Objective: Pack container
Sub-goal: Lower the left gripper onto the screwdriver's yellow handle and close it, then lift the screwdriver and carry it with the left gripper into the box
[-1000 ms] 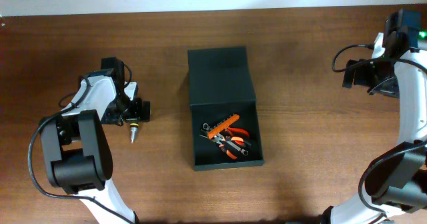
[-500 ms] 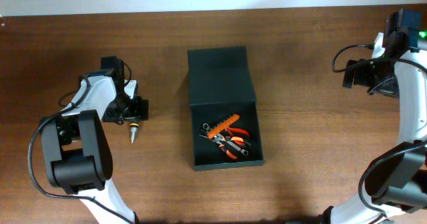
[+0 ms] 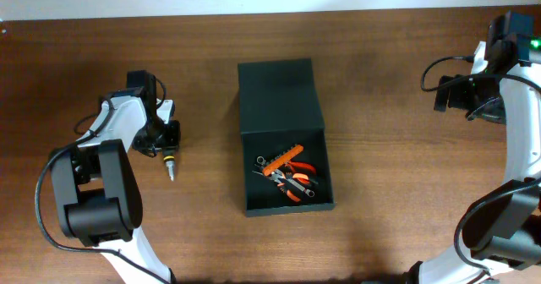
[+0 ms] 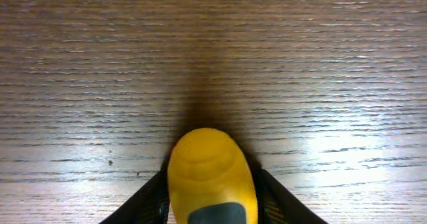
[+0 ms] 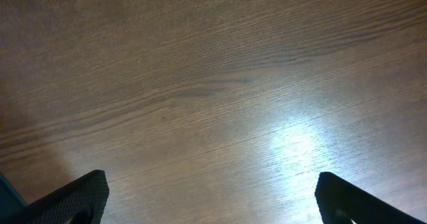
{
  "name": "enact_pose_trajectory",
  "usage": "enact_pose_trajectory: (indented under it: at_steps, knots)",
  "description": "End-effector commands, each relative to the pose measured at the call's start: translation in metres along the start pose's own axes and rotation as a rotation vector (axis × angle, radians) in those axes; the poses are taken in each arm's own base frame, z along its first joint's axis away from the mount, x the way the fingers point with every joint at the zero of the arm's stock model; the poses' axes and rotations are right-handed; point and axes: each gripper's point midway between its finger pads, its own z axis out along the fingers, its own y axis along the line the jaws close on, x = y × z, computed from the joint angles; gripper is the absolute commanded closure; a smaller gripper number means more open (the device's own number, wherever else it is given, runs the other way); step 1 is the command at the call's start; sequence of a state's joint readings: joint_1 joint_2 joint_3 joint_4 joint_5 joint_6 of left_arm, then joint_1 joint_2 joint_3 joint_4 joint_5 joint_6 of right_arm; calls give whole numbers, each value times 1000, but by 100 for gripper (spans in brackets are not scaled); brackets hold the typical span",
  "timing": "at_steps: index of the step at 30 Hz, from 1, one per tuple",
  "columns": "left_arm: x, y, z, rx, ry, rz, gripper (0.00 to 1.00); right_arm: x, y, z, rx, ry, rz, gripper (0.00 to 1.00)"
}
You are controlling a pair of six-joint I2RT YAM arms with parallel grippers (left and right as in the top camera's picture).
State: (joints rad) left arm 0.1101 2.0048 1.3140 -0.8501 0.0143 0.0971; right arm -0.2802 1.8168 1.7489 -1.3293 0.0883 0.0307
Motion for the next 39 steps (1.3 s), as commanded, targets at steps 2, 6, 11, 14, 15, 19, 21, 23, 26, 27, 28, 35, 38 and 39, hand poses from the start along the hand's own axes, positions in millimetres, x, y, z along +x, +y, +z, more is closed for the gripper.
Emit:
enact_pose_trajectory:
  at_steps: [2, 6, 11, 14, 15, 19, 21, 23, 26, 27, 28, 35, 38, 39]
  knots:
    - [5, -12, 12, 80, 29, -1, 62, -1, -1, -1, 1, -6, 14, 1]
    - [5, -12, 12, 80, 29, -1, 69, -1, -1, -1, 1, -6, 14, 1]
    - [5, -12, 12, 80, 30, -1, 70, -1, -1, -1, 1, -6, 14, 1]
    - [2, -13, 6, 86, 30, -2, 73, -1, -1, -1, 1, -6, 14, 1]
    - [-1, -14, 1, 94, 26, -1, 75, -1, -1, -1, 1, -6, 14, 1]
    - [-25, -19, -31, 128, -19, 2, 86, -1, -1, -1, 1, -6, 14, 1]
    - [-40, -22, -54, 146, -54, 7, 90, -1, -1, -1, 1, -6, 14, 1]
    - [-53, -26, -77, 159, -89, 17, 92, -1, -1, -1, 1, -6, 14, 1]
    - [-68, -38, -115, 156, -138, 73, 96, -1, -1, -1, 1, -6, 14, 1]
    - [-72, -48, -130, 162, -156, 120, 96, -1, -1, -1, 1, -6, 14, 1]
    - [-74, -58, -142, 171, -169, 166, 96, -1, -1, -1, 1, -6, 14, 1]
    - [-53, -163, -197, 261, -195, 496, 96, -1, -1, -1, 1, -6, 14, 1]
    - [-36, -209, -198, 279, -180, 613, 97, -1, -1, -1, 1, -6, 14, 1]
    - [-28, -225, -198, 283, -175, 662, 97, -1, -1, -1, 1, -6, 14, 1]
